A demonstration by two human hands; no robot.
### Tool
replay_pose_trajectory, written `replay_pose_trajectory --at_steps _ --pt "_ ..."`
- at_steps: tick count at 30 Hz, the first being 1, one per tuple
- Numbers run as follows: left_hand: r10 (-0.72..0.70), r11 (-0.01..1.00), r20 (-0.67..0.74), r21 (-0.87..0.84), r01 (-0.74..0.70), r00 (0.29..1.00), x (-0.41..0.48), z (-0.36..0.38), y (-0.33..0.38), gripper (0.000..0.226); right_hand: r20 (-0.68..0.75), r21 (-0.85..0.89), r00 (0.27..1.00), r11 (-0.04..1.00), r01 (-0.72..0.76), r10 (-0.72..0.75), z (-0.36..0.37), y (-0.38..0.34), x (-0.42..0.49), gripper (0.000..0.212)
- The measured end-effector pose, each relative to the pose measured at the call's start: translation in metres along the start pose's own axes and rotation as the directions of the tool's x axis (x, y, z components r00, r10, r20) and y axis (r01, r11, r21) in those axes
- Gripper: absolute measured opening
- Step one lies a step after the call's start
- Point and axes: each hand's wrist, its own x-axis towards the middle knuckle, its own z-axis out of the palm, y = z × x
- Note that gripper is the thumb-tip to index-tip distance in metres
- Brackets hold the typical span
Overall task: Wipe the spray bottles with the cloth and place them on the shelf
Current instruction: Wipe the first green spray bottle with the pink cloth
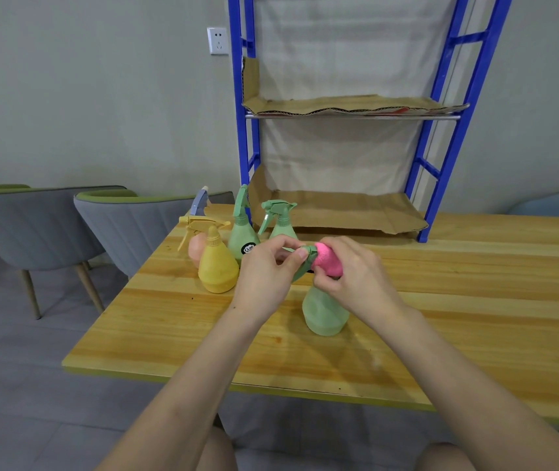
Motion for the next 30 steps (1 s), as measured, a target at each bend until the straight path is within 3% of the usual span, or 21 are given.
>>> replay_pose_trajectory --at_steps 12,17,21,23,27,30 --pt "0.009 1.000 0.003 0.016 -0.009 1.000 0.001 -0.002 -0.003 0.007 -0.077 -0.007 0.997 1.000 0.020 -0.020 0.012 -0.002 -0.004 0.032" --pt "0.006 1.000 0.025 0.007 -0.006 1.000 0.005 -0.003 -0.002 0.008 0.185 0.159 0.973 0.981 0.109 -0.138 -0.021 0.019 0.012 0.038" --pt "-0.002 0.999 0.036 0.052 0.000 0.999 0.007 -0.001 0.001 0.007 0.325 0.242 0.940 0.970 0.022 -0.102 -0.035 0.024 0.016 0.042" --pt "-0.002 0.998 0.023 0.057 0.000 1.000 0.006 -0.001 0.001 0.008 0.301 0.262 0.951 0.965 -0.014 -0.068 -0.032 0.022 0.015 0.037" --pt "0.006 0.996 -0.004 0.088 -0.005 1.000 0.004 0.000 0.001 0.009 0.119 0.252 0.992 0.964 -0.081 0.053 -0.013 0.012 0.011 0.027" --pt "0.000 0.997 0.009 0.082 0.000 1.000 0.005 -0.001 0.002 0.009 0.009 0.237 1.000 0.971 -0.027 0.026 -0.002 0.007 0.006 0.020"
